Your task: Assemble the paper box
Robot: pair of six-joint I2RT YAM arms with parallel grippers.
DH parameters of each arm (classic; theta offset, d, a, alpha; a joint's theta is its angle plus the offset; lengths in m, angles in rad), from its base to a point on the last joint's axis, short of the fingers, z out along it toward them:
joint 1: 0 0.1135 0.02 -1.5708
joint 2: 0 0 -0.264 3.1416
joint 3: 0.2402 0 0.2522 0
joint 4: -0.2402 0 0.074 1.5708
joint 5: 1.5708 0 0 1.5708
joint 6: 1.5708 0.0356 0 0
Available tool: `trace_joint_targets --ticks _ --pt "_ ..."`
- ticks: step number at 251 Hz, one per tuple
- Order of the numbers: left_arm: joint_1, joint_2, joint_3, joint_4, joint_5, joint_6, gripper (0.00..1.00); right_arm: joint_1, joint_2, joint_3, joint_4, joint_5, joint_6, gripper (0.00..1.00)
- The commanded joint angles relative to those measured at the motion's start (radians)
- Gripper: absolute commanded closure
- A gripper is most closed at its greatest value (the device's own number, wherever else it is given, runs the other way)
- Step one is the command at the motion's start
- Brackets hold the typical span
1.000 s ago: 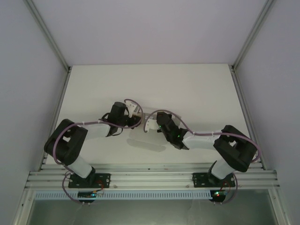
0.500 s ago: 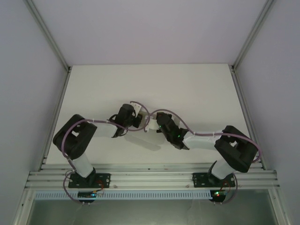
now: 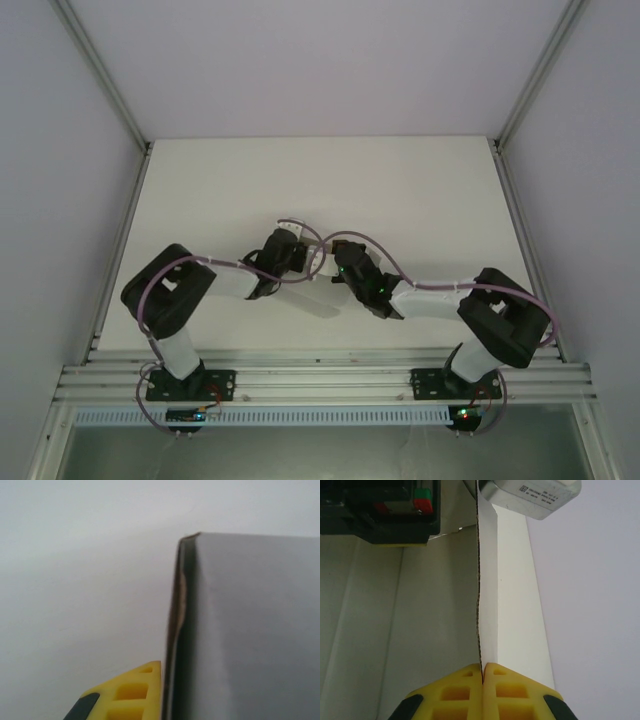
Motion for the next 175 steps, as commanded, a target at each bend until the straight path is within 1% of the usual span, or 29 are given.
trace_joint_targets --ticks 1,10,17,25,33,41,48,53,67,91,102,122,144,151,175 --pt "0.061 0.030 -0.109 0.143 -0.007 0.010 1.00 -0.008 -0.007 -0.034 -0.149 -0.007 0.063 1.00" --pt "0.060 0.019 -0.123 0.169 0.046 0.027 1.00 -0.012 -0.010 -0.027 -0.146 0.001 0.080 1.00" --pt "0.060 0.013 -0.127 0.180 0.072 0.034 1.00 -0.017 -0.014 -0.021 -0.142 0.003 0.096 0.97" --pt "0.059 0.008 -0.130 0.189 0.107 0.043 1.00 -0.023 -0.024 -0.017 -0.140 0.001 0.112 0.91" --pt "0.060 0.004 -0.133 0.199 0.150 0.069 1.00 -0.027 -0.039 -0.014 -0.137 -0.006 0.141 0.81" --pt "0.061 0.002 -0.134 0.202 0.184 0.081 1.00 -0.031 -0.058 -0.009 -0.137 -0.025 0.165 0.77" --pt "0.059 0.001 -0.131 0.199 0.206 0.087 1.00 -0.038 -0.080 -0.004 -0.152 -0.054 0.187 0.73" --pt "0.059 0.002 -0.128 0.194 0.217 0.094 1.00 -0.041 -0.096 0.000 -0.168 -0.079 0.205 0.69" --pt "0.058 0.004 -0.115 0.173 0.230 0.103 1.00 -0.048 -0.147 0.004 -0.196 -0.156 0.258 0.49" --pt "0.057 0.008 -0.098 0.145 0.225 0.101 1.00 -0.080 -0.234 0.024 -0.260 -0.331 0.379 0.32" --pt "0.057 0.009 -0.094 0.139 0.231 0.102 1.00 -0.106 -0.267 0.031 -0.264 -0.425 0.436 0.29" --pt "0.058 0.010 -0.081 0.117 0.247 0.105 1.00 -0.175 -0.293 0.048 -0.236 -0.554 0.568 0.24" --pt "0.056 0.011 -0.068 0.096 0.257 0.107 1.00 -0.252 -0.264 0.103 -0.219 -0.639 0.720 0.21" --pt "0.056 0.011 -0.065 0.091 0.266 0.109 1.00 -0.269 -0.244 0.134 -0.241 -0.649 0.747 0.22" --pt "0.055 0.010 -0.061 0.090 0.275 0.100 1.00 -0.303 -0.160 0.228 -0.320 -0.611 0.810 0.24"
